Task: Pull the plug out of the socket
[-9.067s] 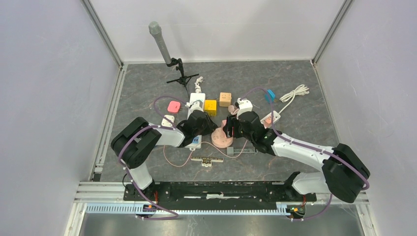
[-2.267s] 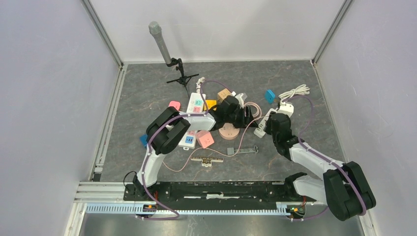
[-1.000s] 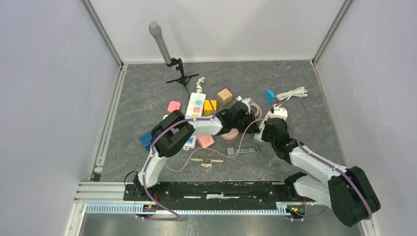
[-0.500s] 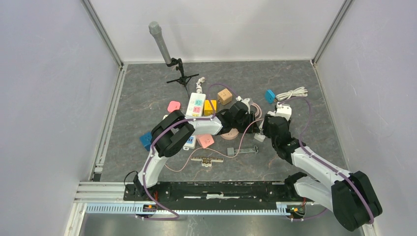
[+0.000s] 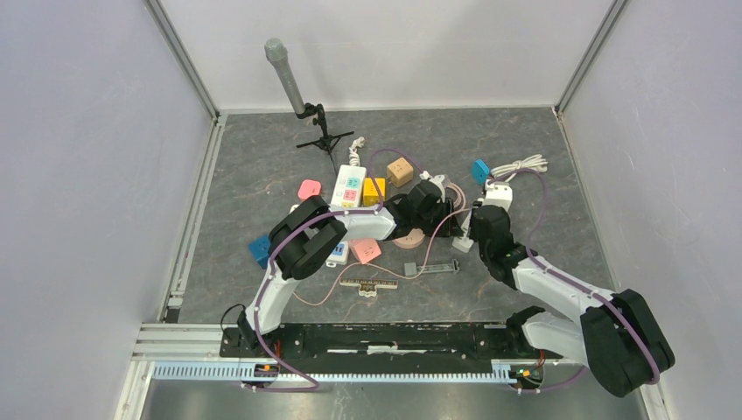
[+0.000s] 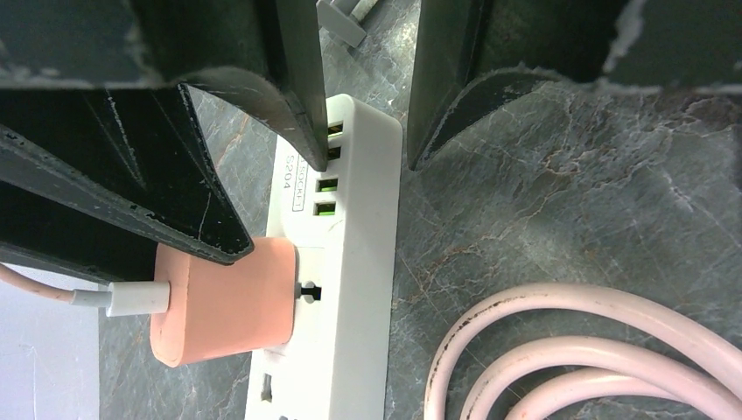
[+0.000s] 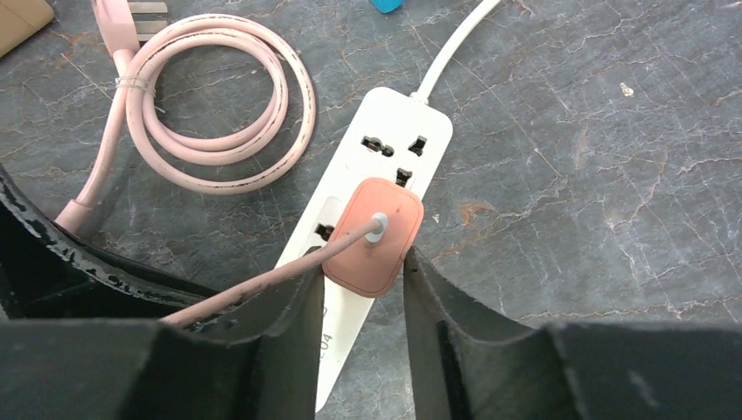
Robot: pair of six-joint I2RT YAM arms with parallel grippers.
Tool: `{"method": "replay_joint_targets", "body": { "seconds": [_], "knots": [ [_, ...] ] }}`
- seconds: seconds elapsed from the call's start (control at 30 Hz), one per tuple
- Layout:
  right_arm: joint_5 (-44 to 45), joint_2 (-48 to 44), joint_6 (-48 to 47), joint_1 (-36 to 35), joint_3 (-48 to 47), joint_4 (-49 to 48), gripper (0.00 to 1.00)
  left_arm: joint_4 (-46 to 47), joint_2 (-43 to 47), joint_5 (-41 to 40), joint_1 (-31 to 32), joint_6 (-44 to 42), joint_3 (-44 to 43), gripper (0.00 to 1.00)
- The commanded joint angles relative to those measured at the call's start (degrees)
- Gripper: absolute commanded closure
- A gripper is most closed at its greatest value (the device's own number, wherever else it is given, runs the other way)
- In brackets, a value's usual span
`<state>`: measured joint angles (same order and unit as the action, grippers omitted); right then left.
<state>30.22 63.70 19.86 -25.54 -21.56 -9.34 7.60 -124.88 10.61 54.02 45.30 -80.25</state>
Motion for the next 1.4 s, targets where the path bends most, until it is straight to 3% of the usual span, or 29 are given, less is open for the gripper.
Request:
{"method": "replay_joint_targets", "body": {
  "seconds": [0.0,0.13,0.5,0.83,0.87,0.97,1.07,1.2,1.37],
  "knots": [
    [3.6,-1.1,-2.1,0.2,0.6,-3.7,0.69,-10.3,-4.2,-2.1,0.4,-2.3,2.0,0.55],
    [3.6,-1.8,-2.0,0.1,0.2,-3.0,1.00,-10.3,-4.4,-2.1,0.3,-2.3,2.0,0.56],
    [-1.3,-11.0,-1.1,0.1,2.9,-5.5,1.00,-11.0,-5.2,-2.3,0.4,-2.7,1.9,0.58],
    [3.3,-8.5,-0.9,-1.7,3.6,-3.8,1.00,-12.0,-5.7,-2.5,0.4,-2.4,1.3,0.58],
    [3.3,-8.3,-1.0,-1.8,3.0,-3.1,0.96,-12.0,-5.7,-2.4,0.4,-2.4,1.3,0.58],
    [2.8,-7.3,-1.5,-1.7,3.0,-3.1,0.69,-12.0,-5.7,-2.4,0.4,-2.4,1.2,0.58],
    [3.0,-5.3,-2.0,-1.8,2.7,-3.6,0.50,-11.9,-5.6,-2.3,0.4,-2.4,1.2,0.58],
    [3.7,-3.1,-3.7,-1.5,2.3,-6.2,0.37,-12.1,-5.6,-2.2,0.4,-2.4,1.3,0.58],
    [4.1,-0.4,-7.1,-1.0,2.4,-11.5,0.36,-12.1,-5.7,-1.8,0.4,-2.4,1.1,0.58]
  ]
}}
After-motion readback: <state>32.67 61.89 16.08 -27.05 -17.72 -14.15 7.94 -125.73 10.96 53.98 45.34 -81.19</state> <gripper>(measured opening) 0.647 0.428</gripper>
